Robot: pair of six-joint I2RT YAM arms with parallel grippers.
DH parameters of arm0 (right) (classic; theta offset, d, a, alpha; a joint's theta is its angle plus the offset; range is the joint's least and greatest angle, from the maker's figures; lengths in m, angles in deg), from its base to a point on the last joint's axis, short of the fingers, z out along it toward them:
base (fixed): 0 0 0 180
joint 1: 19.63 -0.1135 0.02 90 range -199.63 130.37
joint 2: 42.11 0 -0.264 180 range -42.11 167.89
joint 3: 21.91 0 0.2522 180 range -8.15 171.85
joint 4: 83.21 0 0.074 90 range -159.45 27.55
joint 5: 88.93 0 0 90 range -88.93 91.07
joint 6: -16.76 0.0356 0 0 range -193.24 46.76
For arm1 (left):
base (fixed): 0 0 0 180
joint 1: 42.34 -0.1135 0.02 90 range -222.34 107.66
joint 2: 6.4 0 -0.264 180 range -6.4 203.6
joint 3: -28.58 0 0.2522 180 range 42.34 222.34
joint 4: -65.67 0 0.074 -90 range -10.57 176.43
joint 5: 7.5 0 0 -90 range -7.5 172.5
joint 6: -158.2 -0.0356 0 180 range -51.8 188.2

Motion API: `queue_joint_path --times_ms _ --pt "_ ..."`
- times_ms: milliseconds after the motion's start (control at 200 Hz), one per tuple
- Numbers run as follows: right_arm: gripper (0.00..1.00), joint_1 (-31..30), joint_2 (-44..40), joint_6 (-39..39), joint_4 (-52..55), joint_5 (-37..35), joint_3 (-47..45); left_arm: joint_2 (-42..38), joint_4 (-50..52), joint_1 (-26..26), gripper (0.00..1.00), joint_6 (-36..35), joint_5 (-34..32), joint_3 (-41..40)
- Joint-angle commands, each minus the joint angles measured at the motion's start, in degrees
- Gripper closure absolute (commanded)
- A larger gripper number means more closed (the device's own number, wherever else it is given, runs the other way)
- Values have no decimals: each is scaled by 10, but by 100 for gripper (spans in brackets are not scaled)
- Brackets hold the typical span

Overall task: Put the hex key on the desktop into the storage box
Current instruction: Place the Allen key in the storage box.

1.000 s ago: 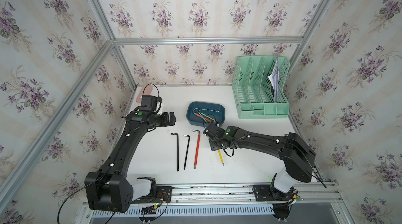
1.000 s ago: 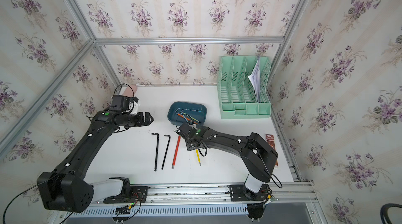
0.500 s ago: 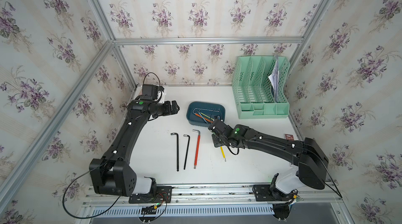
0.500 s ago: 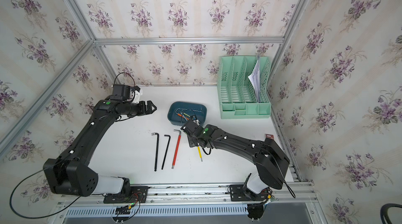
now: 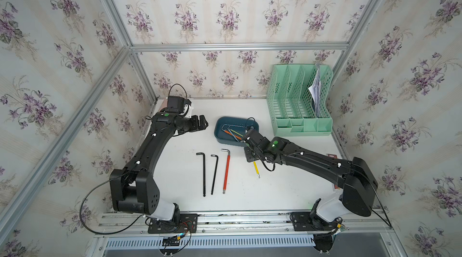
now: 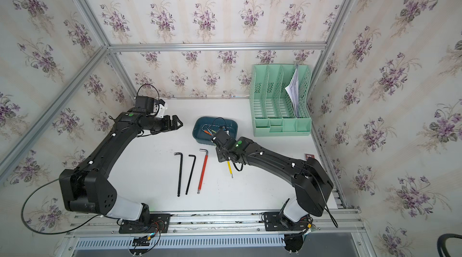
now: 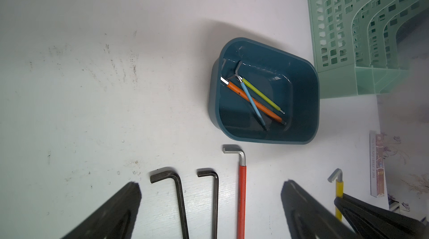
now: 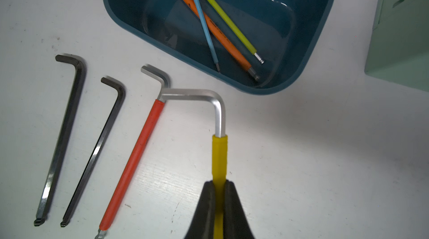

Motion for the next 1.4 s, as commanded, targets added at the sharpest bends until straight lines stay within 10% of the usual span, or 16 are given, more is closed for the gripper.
queue_joint_path --times_ms 0,1394 --pt "100 12 20 -33 -7 12 20 -12 -17 0 1 -7 -13 -5" --pt "100 115 363 -248 40 97 456 0 -15 -21 1 2 -6 -1"
